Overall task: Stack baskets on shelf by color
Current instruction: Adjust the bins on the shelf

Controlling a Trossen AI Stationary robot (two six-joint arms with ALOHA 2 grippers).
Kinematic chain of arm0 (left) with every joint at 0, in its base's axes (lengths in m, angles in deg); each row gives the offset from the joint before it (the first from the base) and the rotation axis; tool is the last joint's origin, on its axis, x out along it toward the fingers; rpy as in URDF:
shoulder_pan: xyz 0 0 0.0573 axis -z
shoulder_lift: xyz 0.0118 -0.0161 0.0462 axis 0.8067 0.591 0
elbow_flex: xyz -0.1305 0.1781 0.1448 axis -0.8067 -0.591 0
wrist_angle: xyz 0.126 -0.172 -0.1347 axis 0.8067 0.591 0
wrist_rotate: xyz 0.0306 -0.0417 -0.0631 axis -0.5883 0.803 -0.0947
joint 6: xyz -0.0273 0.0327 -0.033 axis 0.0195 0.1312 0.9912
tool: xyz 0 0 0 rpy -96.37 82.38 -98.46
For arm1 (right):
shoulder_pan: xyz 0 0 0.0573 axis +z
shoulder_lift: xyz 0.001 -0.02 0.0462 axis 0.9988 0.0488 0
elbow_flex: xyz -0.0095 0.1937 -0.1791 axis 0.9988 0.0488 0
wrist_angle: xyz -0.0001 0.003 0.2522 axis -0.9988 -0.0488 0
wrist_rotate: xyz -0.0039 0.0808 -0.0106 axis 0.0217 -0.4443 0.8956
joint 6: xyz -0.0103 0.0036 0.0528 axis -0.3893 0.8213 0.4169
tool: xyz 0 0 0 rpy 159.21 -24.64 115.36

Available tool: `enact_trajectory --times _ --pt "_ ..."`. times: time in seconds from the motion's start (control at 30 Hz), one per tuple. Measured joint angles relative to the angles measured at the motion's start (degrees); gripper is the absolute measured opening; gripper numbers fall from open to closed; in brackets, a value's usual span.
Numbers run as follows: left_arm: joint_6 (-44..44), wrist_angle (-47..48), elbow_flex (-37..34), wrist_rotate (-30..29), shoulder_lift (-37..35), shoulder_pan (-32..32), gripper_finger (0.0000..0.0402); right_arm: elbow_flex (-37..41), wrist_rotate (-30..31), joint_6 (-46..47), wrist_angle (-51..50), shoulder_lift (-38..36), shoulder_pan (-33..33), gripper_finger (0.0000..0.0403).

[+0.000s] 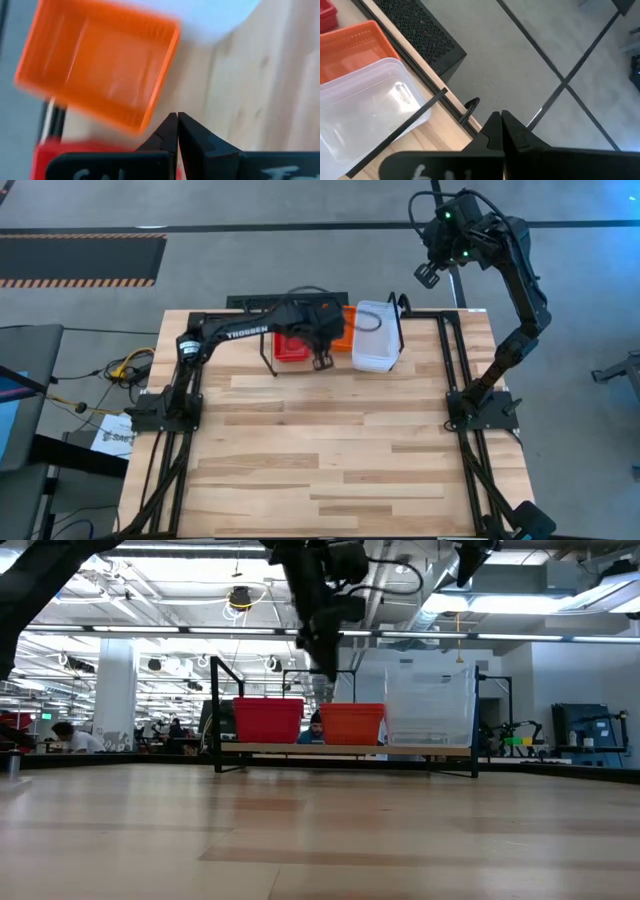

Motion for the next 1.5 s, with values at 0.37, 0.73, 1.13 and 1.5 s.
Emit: enact_trajectory --times 0.37,0.73,1.13,1.5 --pt "-14.47 -5.24 0.60 12.72 0.57 -3.49 0.0000 0.00 -4.06 2.11 0.00 -0.02 0.01 0.0001" --pt "-25.23 -7.70 -0.24 5.81 1.53 -5.41 0.0000 0.00 -4.08 4.57 0.00 -0.02 0.02 0.0001" --pt "-27.93 -10.14 -1.39 2.14 5.16 -5.70 0.0000 0.00 -4.19 5.86 0.00 -0.02 0.07 0.0001" --pt "-26.41 -6.85 -1.65 1.87 6.34 -5.34 0.0000 0.00 -4.23 5.84 0.02 -0.02 0.07 0.0001"
